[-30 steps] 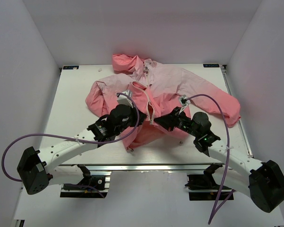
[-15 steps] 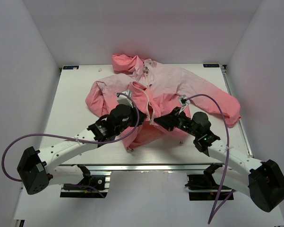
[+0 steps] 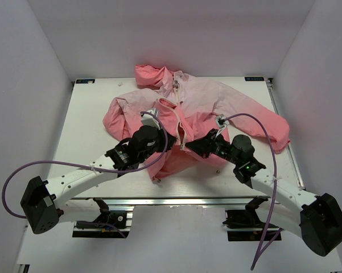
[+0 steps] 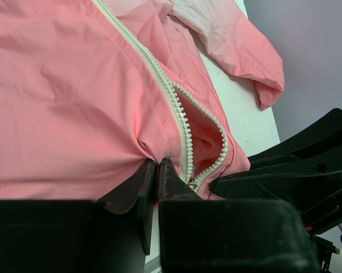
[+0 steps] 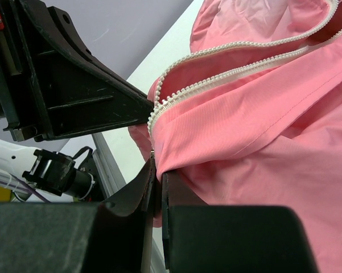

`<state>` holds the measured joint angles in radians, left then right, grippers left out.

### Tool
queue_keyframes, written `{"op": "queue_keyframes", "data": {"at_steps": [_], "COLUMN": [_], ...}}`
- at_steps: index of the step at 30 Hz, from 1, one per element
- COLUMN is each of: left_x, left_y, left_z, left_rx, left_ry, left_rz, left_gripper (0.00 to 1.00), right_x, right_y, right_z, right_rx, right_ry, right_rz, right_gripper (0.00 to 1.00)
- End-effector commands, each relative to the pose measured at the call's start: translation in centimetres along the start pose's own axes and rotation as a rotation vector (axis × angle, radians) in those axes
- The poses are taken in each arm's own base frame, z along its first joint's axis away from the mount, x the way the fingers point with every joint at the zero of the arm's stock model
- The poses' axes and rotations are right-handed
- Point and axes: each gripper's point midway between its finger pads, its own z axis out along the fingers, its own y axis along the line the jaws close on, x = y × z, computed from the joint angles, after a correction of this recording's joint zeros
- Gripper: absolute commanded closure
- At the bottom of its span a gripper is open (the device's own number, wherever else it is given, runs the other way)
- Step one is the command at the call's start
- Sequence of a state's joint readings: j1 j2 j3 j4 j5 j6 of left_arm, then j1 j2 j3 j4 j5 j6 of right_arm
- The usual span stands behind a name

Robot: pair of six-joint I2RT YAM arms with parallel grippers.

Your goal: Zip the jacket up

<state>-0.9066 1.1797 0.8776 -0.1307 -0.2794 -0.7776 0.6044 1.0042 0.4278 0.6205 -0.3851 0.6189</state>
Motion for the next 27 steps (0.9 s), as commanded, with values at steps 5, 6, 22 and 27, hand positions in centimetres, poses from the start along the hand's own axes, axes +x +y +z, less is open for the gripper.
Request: {"op": "queue_keyframes", "data": {"at_steps": [5, 6, 22, 27], "left_x": [-2.0, -2.0, -1.3, -1.4], "left_y": [-0.9, -0.9, -1.0, -1.1], "left_z": [-1.3, -1.3, -0.9, -0.9], "left_rx": [0.030, 0.030, 0.042, 0.049], "left_ry": [-0.059, -0.061, -0.040, -0.041], "left_rz": [-0.013, -0.014, -0.019, -0.022], "left_gripper": [1.00, 1.00, 1.00, 1.00], "right_x": [-1.1, -1.1, -2.8, -2.9], "right_y": [1.2, 1.3, 3.1, 3.1], "right_z": [-0.3, -0.3, 0.0, 0.0], "right_rx": [-0.043, -0.044, -0.120, -0.117], "right_ry": [-0.034, -0.035, -0.079, -0.081], "right_rz": [-0.037, -0.038, -0.048, -0.049], "right_gripper": [1.00, 1.00, 1.00, 1.00]}}
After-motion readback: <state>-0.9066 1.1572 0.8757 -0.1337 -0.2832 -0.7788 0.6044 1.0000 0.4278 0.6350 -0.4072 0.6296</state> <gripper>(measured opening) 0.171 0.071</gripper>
